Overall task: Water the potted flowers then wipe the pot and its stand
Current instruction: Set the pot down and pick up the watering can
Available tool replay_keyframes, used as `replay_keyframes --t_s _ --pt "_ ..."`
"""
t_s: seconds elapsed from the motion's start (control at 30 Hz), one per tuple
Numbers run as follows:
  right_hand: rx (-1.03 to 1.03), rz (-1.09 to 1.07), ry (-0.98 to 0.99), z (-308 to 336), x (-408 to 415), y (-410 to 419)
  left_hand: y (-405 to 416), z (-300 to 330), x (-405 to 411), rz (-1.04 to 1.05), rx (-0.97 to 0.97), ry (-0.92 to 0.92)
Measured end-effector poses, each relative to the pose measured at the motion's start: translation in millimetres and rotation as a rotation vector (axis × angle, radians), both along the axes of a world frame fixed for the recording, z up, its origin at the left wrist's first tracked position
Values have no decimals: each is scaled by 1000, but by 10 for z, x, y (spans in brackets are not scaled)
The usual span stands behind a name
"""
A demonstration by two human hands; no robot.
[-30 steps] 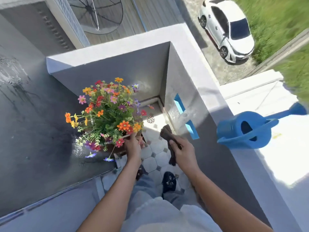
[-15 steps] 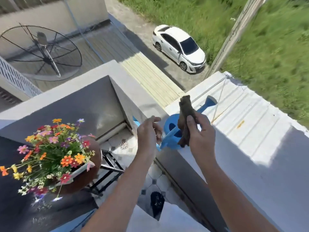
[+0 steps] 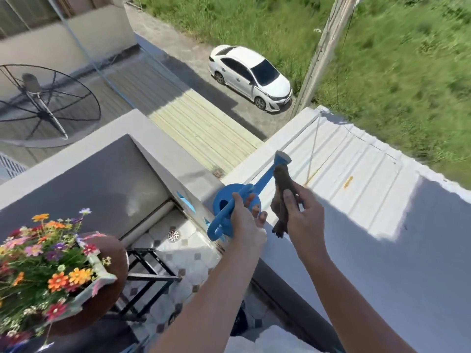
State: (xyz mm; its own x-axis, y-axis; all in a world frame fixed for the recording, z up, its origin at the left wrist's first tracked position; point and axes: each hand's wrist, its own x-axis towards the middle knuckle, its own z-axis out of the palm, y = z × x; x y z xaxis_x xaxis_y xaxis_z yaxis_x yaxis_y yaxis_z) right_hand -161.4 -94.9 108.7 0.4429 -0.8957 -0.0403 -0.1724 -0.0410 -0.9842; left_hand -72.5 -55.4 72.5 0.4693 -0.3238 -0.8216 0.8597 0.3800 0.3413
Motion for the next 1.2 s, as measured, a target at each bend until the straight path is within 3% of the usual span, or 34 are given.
replay_keyframes --t_s 0.33,0.6,0.73,0.9,1.03,1.2 --pt "-3 307 31 13 333 221 750 -162 342 33 182 -192" --pt "125 511 160 -793 883 955 1540 -827 987 -96 420 -313" --pt "245 529 264 -1659 1171 1243 1789 -1741 1290 -202 569 -300" --pt "315 460 368 -3203 1512 1418 2038 -3406 1671 -316 727 -293" --pt "235 403 509 -4580 1701 1435 2160 -4784 1854 -569 889 -363" --pt "258 487 605 -5975 1845 1381 2233 -6221 2101 -863 916 -325"
